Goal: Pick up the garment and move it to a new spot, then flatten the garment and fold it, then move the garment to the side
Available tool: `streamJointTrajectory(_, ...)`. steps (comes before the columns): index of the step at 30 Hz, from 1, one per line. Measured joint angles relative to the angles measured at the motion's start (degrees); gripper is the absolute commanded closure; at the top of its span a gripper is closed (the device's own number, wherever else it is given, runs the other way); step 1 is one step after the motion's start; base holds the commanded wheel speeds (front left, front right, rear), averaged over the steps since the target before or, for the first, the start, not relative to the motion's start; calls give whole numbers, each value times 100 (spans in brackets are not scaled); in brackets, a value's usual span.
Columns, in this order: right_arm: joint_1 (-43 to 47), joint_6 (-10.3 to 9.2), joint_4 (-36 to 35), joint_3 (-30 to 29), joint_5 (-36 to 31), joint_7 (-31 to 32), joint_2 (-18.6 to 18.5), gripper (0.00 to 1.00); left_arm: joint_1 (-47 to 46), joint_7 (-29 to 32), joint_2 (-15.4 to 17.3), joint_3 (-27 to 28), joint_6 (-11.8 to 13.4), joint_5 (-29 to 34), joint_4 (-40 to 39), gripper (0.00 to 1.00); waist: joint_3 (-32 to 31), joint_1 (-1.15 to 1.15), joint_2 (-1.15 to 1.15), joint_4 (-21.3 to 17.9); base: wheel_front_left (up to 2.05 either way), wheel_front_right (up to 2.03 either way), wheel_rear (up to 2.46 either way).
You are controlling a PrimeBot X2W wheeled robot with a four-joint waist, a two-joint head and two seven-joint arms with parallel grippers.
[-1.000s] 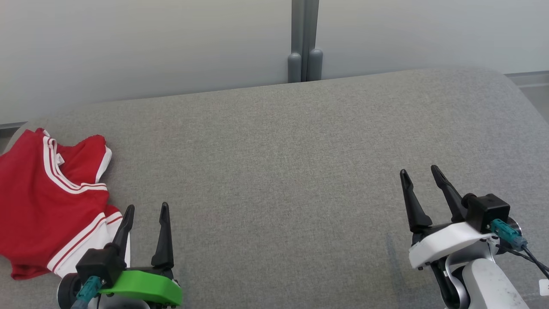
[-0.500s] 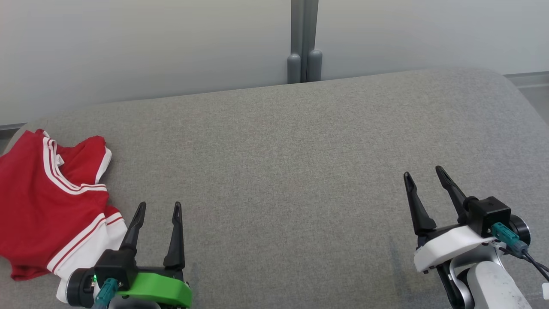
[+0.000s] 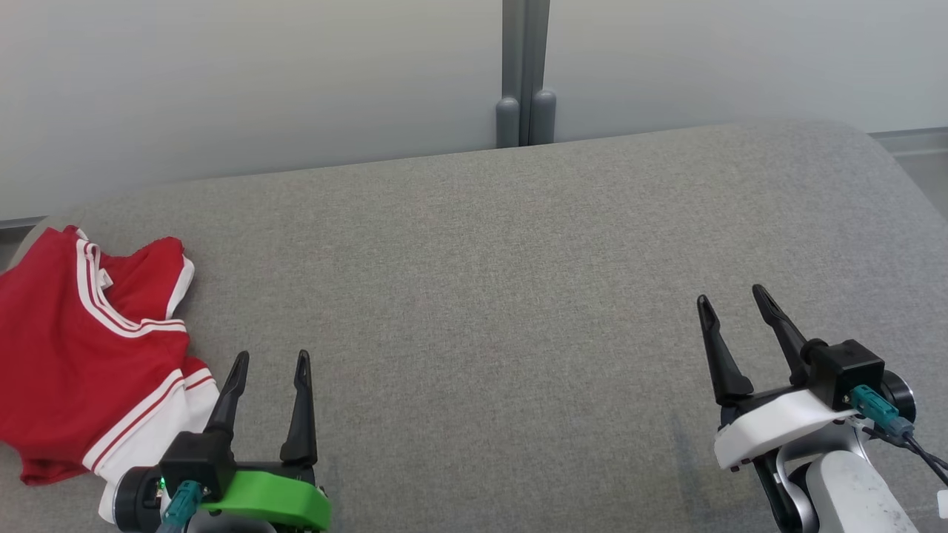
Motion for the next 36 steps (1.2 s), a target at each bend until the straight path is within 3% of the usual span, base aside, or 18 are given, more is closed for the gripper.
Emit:
streamJointTrajectory(23, 4, 0, 19, 41, 42, -25, 1, 0, 1, 0, 0, 53, 33, -88, 73, 0, -44, 0, 0, 58, 0, 0, 0)
streamJointTrajectory(36, 69, 0, 44, 88, 147, -59, -1, 0, 0, 0, 2, 120, 58, -118, 153, 0, -74, 0, 0, 415, 0, 0, 0)
